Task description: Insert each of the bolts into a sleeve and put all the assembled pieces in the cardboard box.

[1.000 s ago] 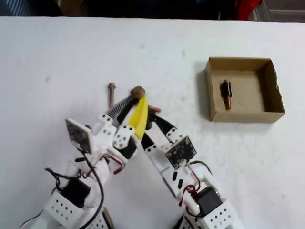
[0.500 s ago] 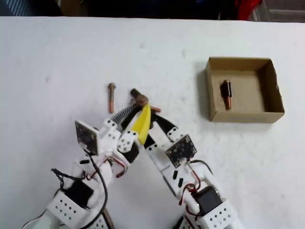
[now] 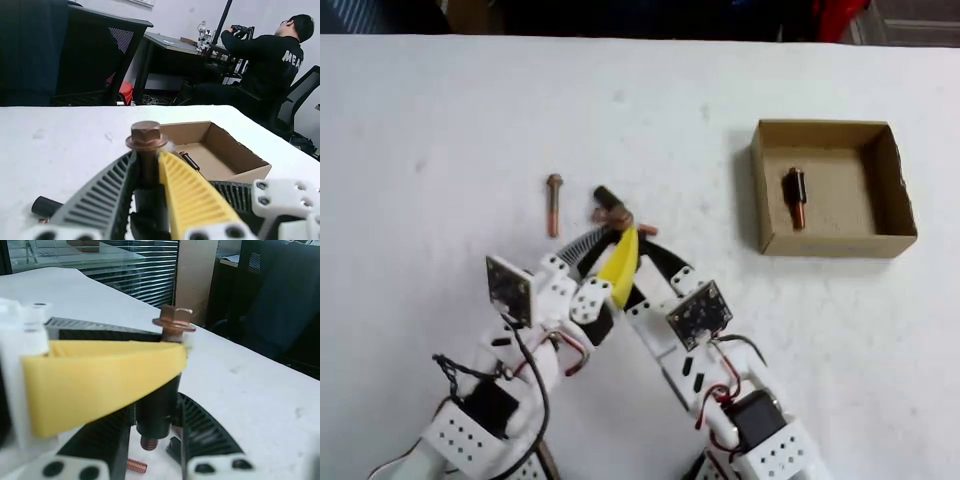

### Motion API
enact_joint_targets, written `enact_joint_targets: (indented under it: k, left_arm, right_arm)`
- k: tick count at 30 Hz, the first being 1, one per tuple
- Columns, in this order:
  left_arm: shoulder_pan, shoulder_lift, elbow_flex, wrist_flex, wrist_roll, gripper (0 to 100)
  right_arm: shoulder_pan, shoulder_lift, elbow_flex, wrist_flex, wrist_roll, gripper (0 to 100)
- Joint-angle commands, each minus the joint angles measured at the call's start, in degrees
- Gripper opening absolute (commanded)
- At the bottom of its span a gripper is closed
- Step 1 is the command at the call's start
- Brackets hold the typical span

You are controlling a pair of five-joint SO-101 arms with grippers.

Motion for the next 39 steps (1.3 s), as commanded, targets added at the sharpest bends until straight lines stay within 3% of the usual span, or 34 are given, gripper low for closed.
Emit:
enact_joint_targets:
  k: [1, 7, 12, 29, 36, 39]
  left_arm:
    - [0.0, 0.0, 0.0, -0.3, 0.4, 2]
    - [-0.5, 0.0, -0.1, -0.5, 0.4, 3]
    - [-0.5, 0.0, 0.2, 1.1, 0.6, 18]
    - [-0.6, 0.0, -2.5, 3.2, 0.4, 18]
    - [0.0, 0.0, -3.7, 8.8, 0.3, 18]
    - [0.1, 0.0, -6.3, 14.2, -3.2, 18]
  right_arm:
    - [1.3, -0.9, 0.4, -1.3, 0.4, 1.6]
    - [1.3, -0.9, 0.4, -1.2, 0.4, 1.6]
    - [1.3, -0.9, 0.4, -1.2, 0.4, 1.6]
    - [2.9, -0.9, 0.4, -1.1, 0.4, 1.6]
    - [2.9, -0.9, 0.4, -1.0, 0.4, 1.6]
    - [2.9, -0.9, 0.4, -1.0, 0.4, 1.6]
